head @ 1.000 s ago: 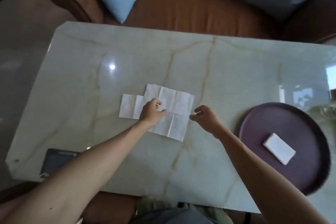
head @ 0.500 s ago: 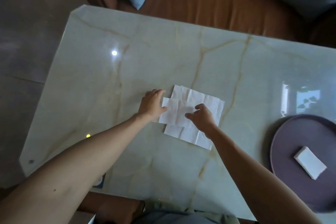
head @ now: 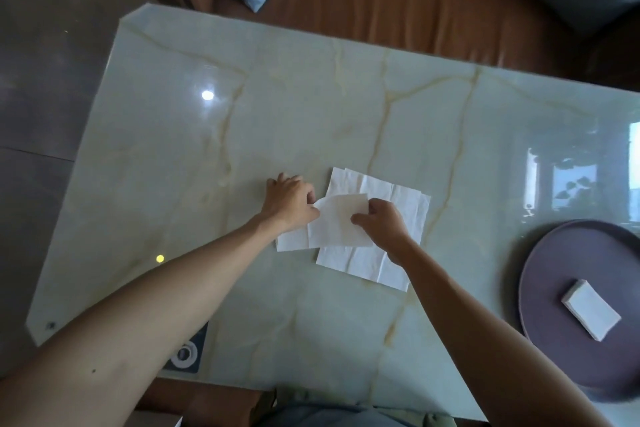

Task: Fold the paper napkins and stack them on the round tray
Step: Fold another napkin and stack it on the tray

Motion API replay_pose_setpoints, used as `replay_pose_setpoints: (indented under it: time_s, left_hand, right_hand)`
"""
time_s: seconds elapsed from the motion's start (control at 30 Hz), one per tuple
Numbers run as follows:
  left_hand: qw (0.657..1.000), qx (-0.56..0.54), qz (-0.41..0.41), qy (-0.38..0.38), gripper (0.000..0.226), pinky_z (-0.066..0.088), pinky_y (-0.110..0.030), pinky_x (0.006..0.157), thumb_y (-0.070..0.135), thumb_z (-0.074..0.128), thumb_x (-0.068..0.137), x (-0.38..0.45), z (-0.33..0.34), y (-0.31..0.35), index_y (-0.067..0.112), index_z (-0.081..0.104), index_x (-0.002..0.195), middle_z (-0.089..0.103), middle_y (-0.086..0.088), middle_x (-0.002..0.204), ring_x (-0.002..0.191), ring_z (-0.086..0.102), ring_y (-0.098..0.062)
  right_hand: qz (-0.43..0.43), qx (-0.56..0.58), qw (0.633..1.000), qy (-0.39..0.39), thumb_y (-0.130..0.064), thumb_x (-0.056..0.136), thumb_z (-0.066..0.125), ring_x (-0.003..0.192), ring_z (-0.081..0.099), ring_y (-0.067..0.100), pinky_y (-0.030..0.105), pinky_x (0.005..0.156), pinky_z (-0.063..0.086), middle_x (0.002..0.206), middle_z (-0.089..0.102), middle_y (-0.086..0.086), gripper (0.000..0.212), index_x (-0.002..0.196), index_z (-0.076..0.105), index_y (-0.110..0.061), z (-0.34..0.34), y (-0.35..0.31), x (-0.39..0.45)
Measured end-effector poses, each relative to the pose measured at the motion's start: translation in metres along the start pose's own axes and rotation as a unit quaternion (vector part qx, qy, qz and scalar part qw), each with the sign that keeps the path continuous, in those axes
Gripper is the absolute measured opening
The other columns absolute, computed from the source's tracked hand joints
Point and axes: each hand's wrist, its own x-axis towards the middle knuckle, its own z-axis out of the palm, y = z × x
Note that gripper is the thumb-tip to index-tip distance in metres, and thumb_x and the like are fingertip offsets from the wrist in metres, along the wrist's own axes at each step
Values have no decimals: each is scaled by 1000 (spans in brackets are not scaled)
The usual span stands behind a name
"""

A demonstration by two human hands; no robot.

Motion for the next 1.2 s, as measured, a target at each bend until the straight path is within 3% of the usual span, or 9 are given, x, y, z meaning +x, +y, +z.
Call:
replay_pose_setpoints:
  time_s: [0.17,0.3,0.37,0.43,0.57,0.67,0.87,1.1,1.2]
  left_hand:
    - [971,-218,-39,-86,14,38,-29,61,23,70,78,-9,-15,15,13,60,82,57,5,74,71,53,-18]
    - [931,-339,-44,-124,8,43,-26,72,14,68,88,-16,-21,33,15,68,96,68,1,98,88,61,-15]
    - [914,-389,-39,-110,12,46,-20,73,12,64,92,-22,-20,41,12,74,99,70,4,101,88,62,-11]
    - [896,-431,-33,-107,23,45,-16,61,8,54,95,-31,-21,51,15,76,96,68,5,85,74,59,-11]
    - [863,-488,-25,-128,28,46,-28,64,9,49,98,-45,-23,71,20,74,98,69,-1,86,76,62,-18]
    - [857,-492,-7,-156,26,45,-26,62,15,49,100,-54,-23,84,15,75,104,70,-3,92,79,62,-19]
    - [826,-523,11,-210,34,49,-32,68,38,47,99,-70,-30,105,14,70,107,64,-8,99,88,61,-26]
    - [910,-381,125,-107,72,39,-37,67,64,58,87,-83,-31,124,-7,62,101,56,-6,80,73,50,-19]
    - [916,-368,141,-70,58,32,-30,61,53,58,95,-88,-33,129,-5,66,99,49,-1,74,66,41,-13]
  right_hand:
    - [-113,-68,991,2,-15,81,65,62,42,19,30,55,35,71,47,1,21,72,45,-14,-22,-13,-19]
    - [-188,-82,979,7,-19,81,70,68,58,8,26,64,46,74,61,-10,19,74,54,-27,-41,-16,-43]
    - [-227,-107,968,-28,-31,80,72,81,66,4,26,75,52,83,68,-13,10,81,63,-28,-52,-14,-57]
    - [-250,-128,958,-49,-48,80,67,85,66,3,27,79,53,90,71,-12,24,85,70,-25,-62,-11,-72]
    - [-276,-95,954,76,-44,87,68,98,62,8,30,87,47,110,65,-8,27,105,70,-24,-84,1,-83]
    - [-258,-152,949,94,-45,88,70,116,59,15,36,102,44,130,61,-6,47,128,60,-23,-97,5,-86]
    - [-226,-128,961,93,-29,91,68,82,68,16,29,72,52,85,73,-5,7,85,71,-27,-112,4,-93]
    - [-245,-123,959,78,-32,91,68,80,65,18,33,73,52,81,70,-7,10,94,74,-24,-120,1,-110]
    - [-244,-122,959,70,-32,92,68,82,66,19,34,75,52,83,71,-3,13,89,75,-21,-123,3,-112]
